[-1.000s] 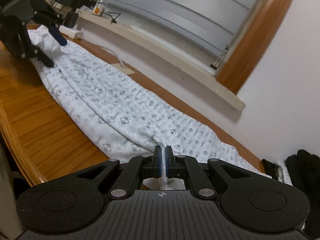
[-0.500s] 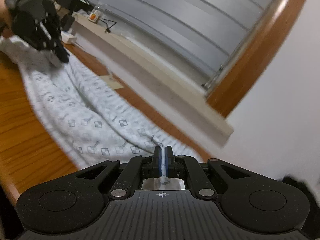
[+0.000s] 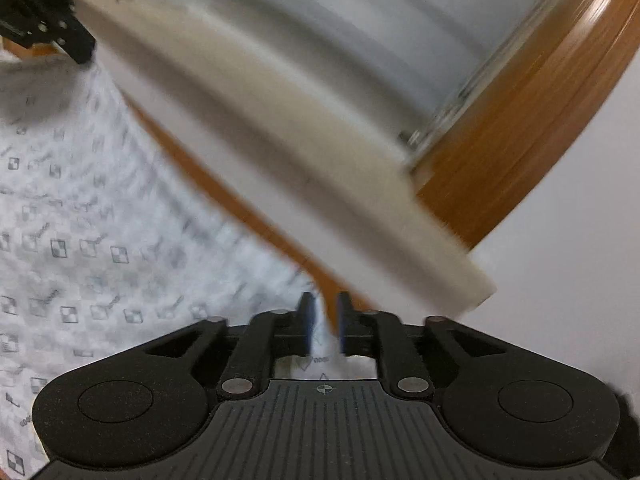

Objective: Fold clothes

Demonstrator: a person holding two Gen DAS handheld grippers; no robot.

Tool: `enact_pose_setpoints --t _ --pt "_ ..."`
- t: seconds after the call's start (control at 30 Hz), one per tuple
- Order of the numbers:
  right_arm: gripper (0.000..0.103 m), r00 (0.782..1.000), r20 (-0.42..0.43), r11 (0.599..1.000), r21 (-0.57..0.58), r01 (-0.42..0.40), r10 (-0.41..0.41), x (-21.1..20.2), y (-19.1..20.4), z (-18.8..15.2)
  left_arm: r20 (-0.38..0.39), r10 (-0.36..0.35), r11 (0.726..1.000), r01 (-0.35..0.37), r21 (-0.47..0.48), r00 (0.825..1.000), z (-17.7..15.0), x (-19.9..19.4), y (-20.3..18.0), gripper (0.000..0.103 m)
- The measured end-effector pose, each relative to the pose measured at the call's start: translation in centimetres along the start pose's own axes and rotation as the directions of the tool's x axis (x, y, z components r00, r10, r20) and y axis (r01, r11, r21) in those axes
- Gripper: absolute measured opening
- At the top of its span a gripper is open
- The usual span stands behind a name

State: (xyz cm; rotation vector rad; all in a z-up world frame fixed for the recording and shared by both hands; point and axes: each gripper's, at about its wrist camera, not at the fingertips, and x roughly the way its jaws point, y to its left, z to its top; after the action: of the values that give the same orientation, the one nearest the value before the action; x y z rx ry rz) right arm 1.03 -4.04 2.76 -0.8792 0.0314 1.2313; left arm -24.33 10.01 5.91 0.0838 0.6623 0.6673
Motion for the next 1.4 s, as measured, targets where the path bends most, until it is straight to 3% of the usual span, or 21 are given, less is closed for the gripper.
enact_pose_setpoints --t 0.1,0.17,0.27,0.37,0.57,0.63,0.7,0.77,0.83,0.87,1.0,1.07,1.13,1.17,1.33,1.4 --pt "0.034 0.999 0.017 0.998 0.050 -0.049 0.048 -0.8 -0.4 -1.3 0.002 0.027 0.999 -0.027 -0.039 1.000 -2.1 -2.1 3.0 0.045" --pt "0.045 0.994 0.031 0.988 0.111 -0.108 0.105 -1.2 -1.0 -2.0 -0.006 0.030 0.997 -0.030 -0.075 1.000 -3.8 -4.1 5.6 0.046" --pt "0.047 0.987 0.037 0.971 0.175 -0.163 0.159 -1.1 -1.6 -3.2 -0.033 0.027 0.994 -0.031 -0.108 0.999 -6.1 -6.5 8.6 0.052" --pt "0.047 0.978 0.030 0.945 0.252 -0.208 0.207 -0.4 -2.2 -4.4 -0.057 0.009 0.994 -0.016 -0.108 0.998 -8.3 -8.5 10.3 0.065" --pt "0.050 0.965 0.059 0.889 0.378 -0.260 0.257 0.6 -3.4 -6.0 -0.085 -0.086 0.995 0.081 -0.054 0.993 -11.1 -9.3 10.2 0.069" --pt "0.050 0.962 0.060 0.881 0.389 -0.268 0.266 0.7 -3.6 -6.1 -0.101 -0.084 0.996 0.081 -0.030 0.991 -11.4 -8.8 9.7 0.068" --pt "0.052 0.962 0.058 0.881 0.391 -0.267 0.265 0.7 -3.6 -6.1 -0.110 -0.086 0.996 0.086 -0.011 0.990 -11.6 -8.3 9.3 0.066" --pt "0.054 0.963 0.056 0.880 0.395 -0.263 0.263 0.8 -3.7 -6.1 -0.115 -0.089 0.996 0.089 -0.010 0.989 -11.6 -7.8 9.4 0.054" --pt "0.055 0.963 0.055 0.878 0.399 -0.263 0.263 0.8 -3.8 -6.2 -0.138 -0.067 0.997 0.061 -0.042 0.988 -11.6 -7.5 9.6 0.010" --pt "0.055 0.963 0.055 0.878 0.401 -0.263 0.263 0.9 -3.9 -6.2 -0.146 -0.038 0.998 0.029 -0.063 0.989 -11.7 -7.4 9.9 0.002" --pt "0.055 0.963 0.055 0.877 0.402 -0.263 0.263 0.9 -4.0 -6.2 -0.126 0.079 0.971 -0.105 -0.213 0.989 -11.6 -8.5 12.5 0.003" --pt "0.055 0.965 0.054 0.880 0.398 -0.258 0.258 0.8 -3.9 -6.2 -0.130 0.133 0.965 -0.159 -0.211 0.982 -11.5 -8.9 12.9 0.012" --pt "0.057 0.967 0.052 0.884 0.394 -0.251 0.251 0.8 -3.8 -6.2 -0.132 0.174 0.958 -0.199 -0.208 0.976 -11.3 -9.2 12.8 0.045" --pt "0.058 0.968 0.050 0.886 0.392 -0.246 0.247 0.8 -3.8 -6.2 -0.126 0.183 0.955 -0.206 -0.213 0.975 -11.1 -9.4 12.7 0.050" --pt "0.062 0.977 0.054 0.905 0.367 -0.213 0.208 0.3 -3.3 -6.0 -0.023 0.103 0.966 -0.106 -0.234 0.994 -8.7 -9.8 10.2 0.078" --pt "0.061 0.977 0.091 0.908 0.362 -0.211 0.191 -0.5 -3.4 -6.2 0.012 0.051 0.973 -0.047 -0.228 0.999 -7.2 -9.3 8.2 0.078"
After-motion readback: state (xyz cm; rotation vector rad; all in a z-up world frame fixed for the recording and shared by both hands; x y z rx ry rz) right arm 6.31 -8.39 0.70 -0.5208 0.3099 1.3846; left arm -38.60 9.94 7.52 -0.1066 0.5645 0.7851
